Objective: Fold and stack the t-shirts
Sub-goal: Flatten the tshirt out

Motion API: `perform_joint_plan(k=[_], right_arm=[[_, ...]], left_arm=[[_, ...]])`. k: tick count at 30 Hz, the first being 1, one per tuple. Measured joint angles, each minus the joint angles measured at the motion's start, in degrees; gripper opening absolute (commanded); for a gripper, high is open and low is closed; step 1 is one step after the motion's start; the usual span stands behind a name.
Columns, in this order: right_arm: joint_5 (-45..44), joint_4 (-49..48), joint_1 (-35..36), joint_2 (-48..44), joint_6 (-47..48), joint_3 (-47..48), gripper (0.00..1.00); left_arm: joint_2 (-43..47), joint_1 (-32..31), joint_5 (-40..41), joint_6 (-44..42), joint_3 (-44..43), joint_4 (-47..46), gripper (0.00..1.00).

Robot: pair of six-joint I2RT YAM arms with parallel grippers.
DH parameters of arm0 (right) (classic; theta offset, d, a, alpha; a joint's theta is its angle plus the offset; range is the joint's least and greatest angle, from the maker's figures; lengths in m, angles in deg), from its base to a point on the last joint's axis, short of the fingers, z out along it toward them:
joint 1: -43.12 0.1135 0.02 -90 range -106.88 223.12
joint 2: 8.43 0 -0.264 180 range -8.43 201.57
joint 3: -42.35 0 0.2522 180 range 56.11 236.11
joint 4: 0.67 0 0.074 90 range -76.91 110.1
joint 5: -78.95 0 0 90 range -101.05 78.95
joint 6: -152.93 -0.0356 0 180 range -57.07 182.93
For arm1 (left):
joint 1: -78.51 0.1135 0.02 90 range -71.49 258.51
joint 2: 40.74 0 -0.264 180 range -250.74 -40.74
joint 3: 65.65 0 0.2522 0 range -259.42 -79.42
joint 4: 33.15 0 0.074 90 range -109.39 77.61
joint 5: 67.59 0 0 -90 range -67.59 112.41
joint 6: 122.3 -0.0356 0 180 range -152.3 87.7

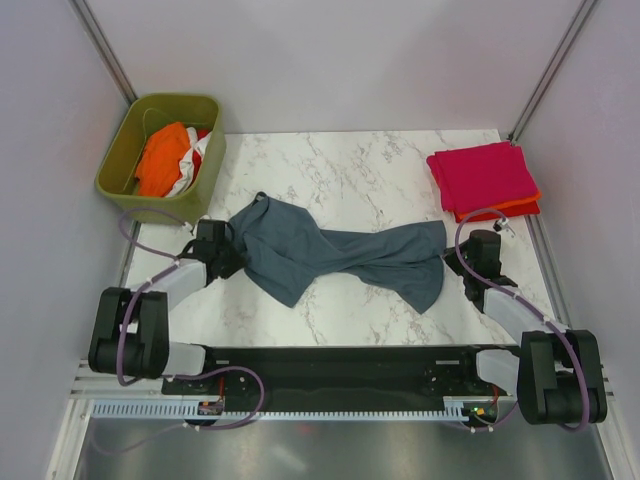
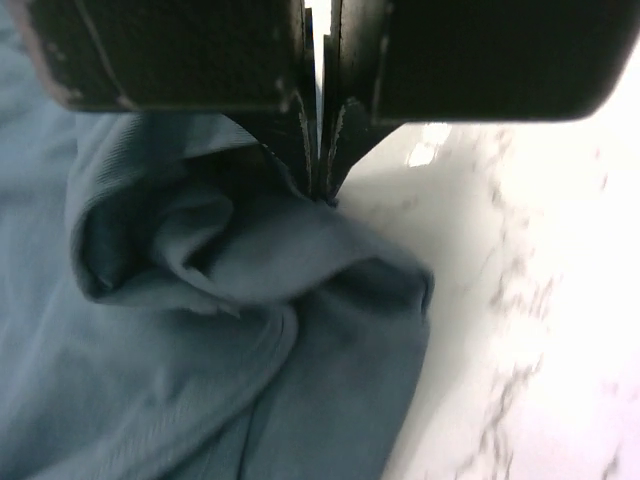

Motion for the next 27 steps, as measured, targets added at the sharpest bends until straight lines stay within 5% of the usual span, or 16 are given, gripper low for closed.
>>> perform_joint_plan(k=[16,27], right_arm=[[0.28,4.96,0.00,-5.49,0.57,2.43,0.00],[9.03,9.18,0.00,-4.22,1.60,18.88,0.00]], left_arm=[[28.79,-0.02,-9.60,-0.48,-2.01,16.63,0.02],[23.02,0.83,-11.23,-0.50,-23.65,22.91,0.02]])
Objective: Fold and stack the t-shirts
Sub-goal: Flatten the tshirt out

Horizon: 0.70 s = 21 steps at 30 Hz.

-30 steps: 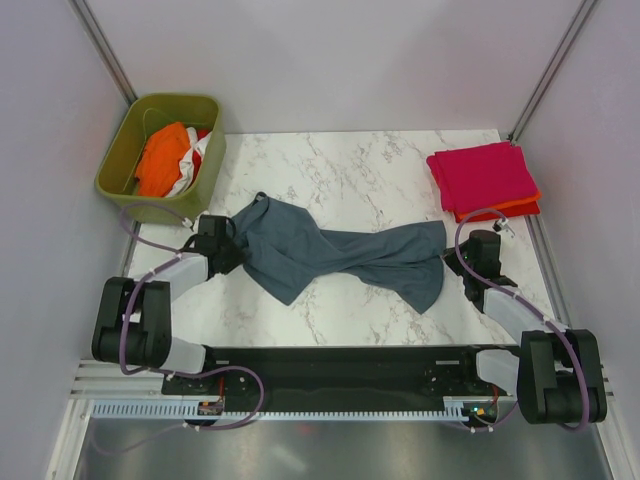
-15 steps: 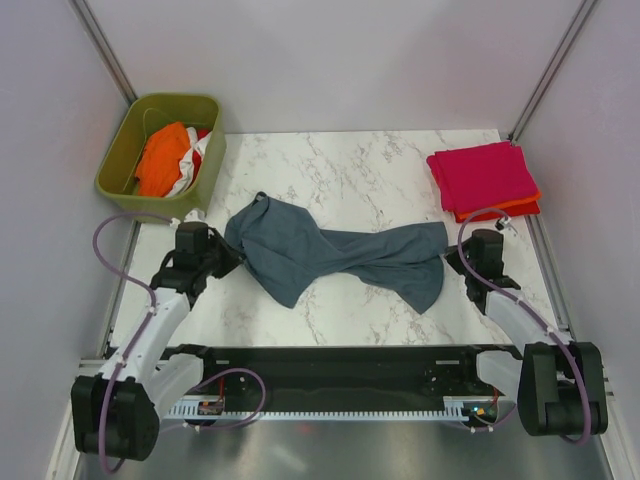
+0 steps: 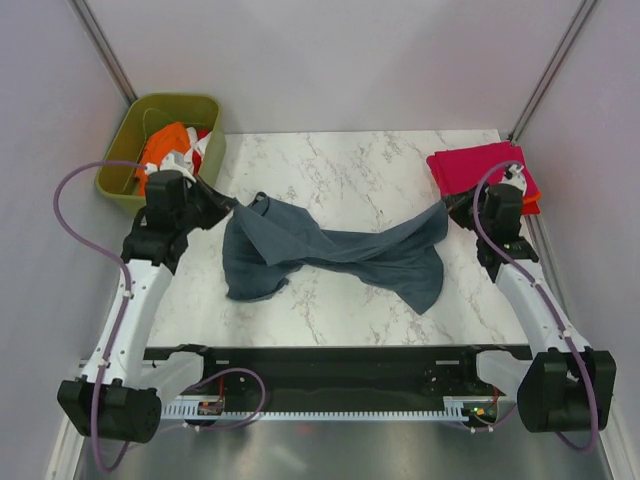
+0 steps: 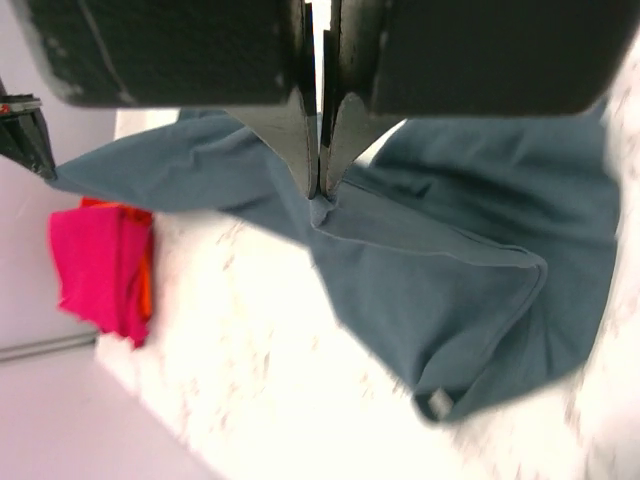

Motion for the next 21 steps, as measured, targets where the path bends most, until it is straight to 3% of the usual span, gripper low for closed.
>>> perform_joint_plan(k=[5,10,21], right_arm=[[4.07,5.60,0.00,4.00,1.25,13.77,0.00],[7.69,8.28,0.00,0.59,3.28,23.61,0.00],[9.68,8.76,0.00,-23.12,1.79,34.77,0.00]], left_arm=[[-6.99,1.11,0.57,-0.33,-16.65,3.72,0.02],[-7.52,1.73,1.01,-1.07,-31.76,5.86,0.02],[12.39,1.77,-1.18,-2.21,-43.89,1.88,0.02]])
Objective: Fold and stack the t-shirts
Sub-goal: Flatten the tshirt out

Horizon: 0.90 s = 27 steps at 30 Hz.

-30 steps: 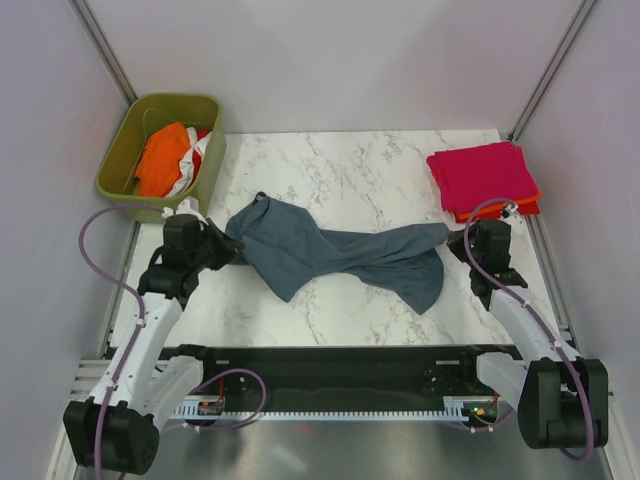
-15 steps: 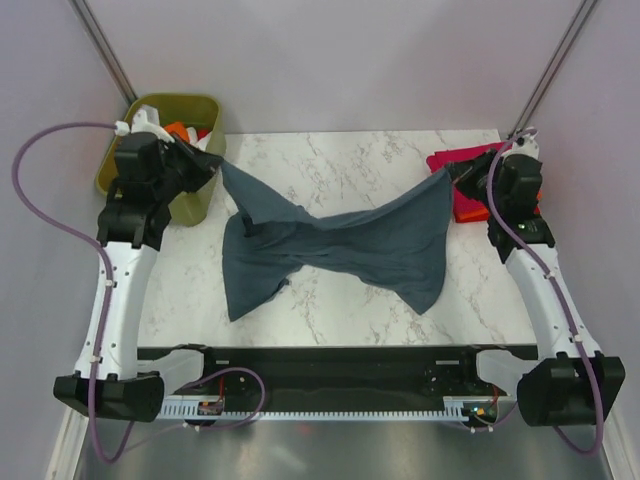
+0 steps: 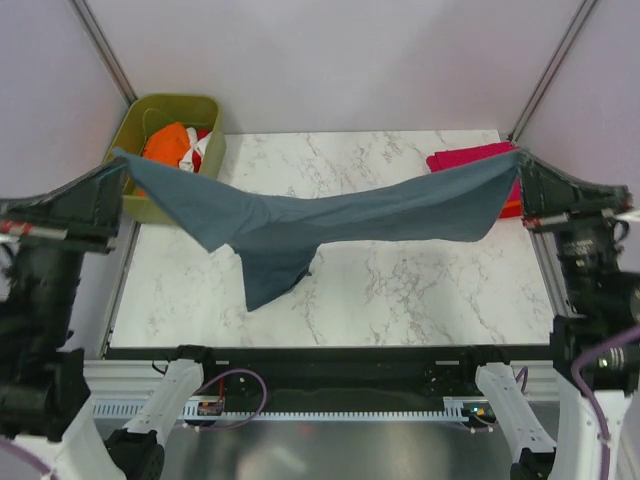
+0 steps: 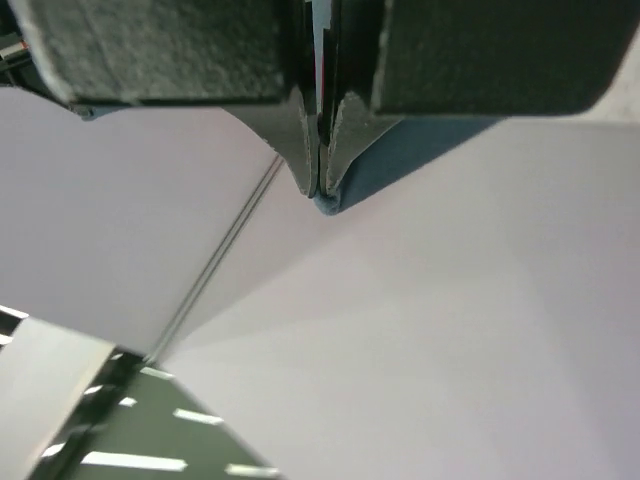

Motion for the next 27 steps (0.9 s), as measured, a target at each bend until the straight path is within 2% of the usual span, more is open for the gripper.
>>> perform_joint_plan(k=[5,8,12,16,23,25,27], right_arm=[[-1.25,-0.28,0.00,-5.60,-1.03,6.73,0.00],[-3.74,-0.02,-0.02,-5.81,-1.53,10.71,0.00],[-6.75,1.20,0.00,-3.63,-2.25,14.60,0.00],[-8.15,0.94,0.00,0.63,-3.85,12.52,0.00],[-8.48,1.42,0.00,14.64,-7.98,-3.50,0.00],[-8.92,2.38,-0.02,19.85,-9.01,-6.93,0.00],[-9.64,3.74,0.00,24.06,-9.53,-7.34,0.00]], left_arm=[[0.66,0.00,-0.02,-0.39,-12.79,-1.01,0.02],[-2.73,0.00,0.00,-0.37,-21.42,-1.25,0.02],[-8.33,0.00,0.15,-0.20,-26.03,-3.17,0.02],[-14.97,0.00,-0.13,1.20,-20.22,-4.57,0.02],[-30.62,0.02,-0.39,3.98,3.58,-8.72,0.02],[-36.24,0.07,-0.44,4.35,6.54,-7.76,0.02],[-40.63,0.07,-0.83,4.81,5.90,-7.06,0.02]])
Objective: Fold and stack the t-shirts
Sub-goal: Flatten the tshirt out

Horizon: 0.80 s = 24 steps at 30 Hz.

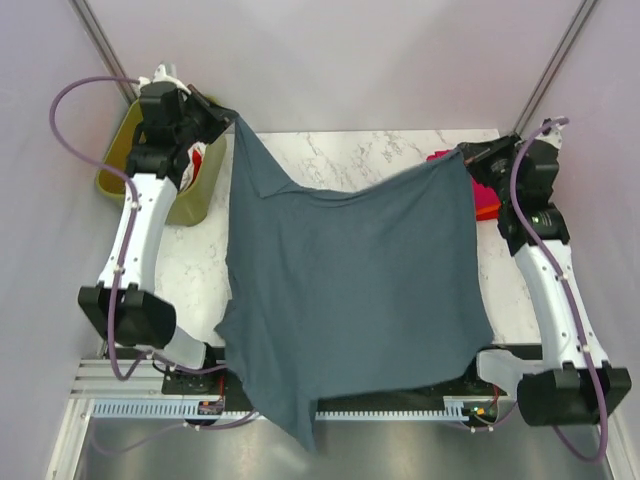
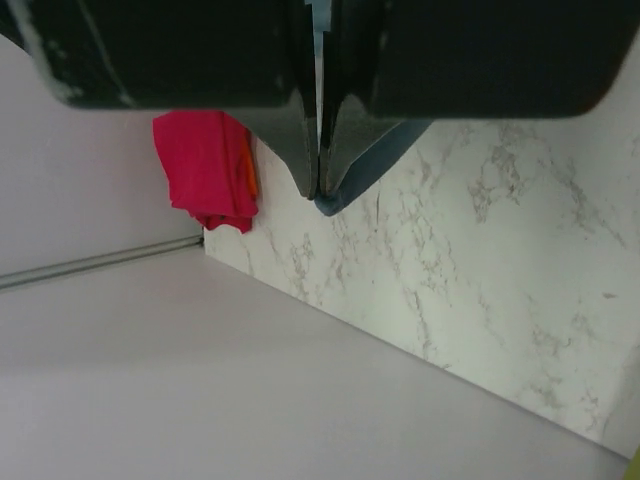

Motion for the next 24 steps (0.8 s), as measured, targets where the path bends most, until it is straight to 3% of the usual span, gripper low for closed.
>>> perform_joint_plan(k=[3,7,10,17,21,24], right_arm=[[-0.02,0.83,0.00,6.25,-0.50,4.55,0.00],[0.68,0.50,-0.90,14.47,-1.22,17.35,0.00],[1.36,-1.53,-2.12,17.66,-1.44,24.46,0.00],[5.44,-6.43,-3.02,23.47,-1.95,27.85,0.00],[7.96,-8.46,-3.08,25.64,-2.62,21.59,0.00],[9.57,-8.74,-3.34,26.16,-2.89,16.33,0.00]], left_arm=[[-8.28,0.00,-2.21,1.11,-10.91,1.14,0.02],[-21.16,-0.02,-5.81,3.61,-36.68,-1.79,0.02],[-23.93,0.46,-6.93,5.40,-46.49,-4.46,0.02],[-23.56,5.60,-9.33,8.26,-45.42,-12.66,0.02],[-23.12,6.19,-10.01,6.49,-37.81,-13.29,0.02],[-19.96,5.97,-10.23,4.28,-25.68,-13.27,0.02]])
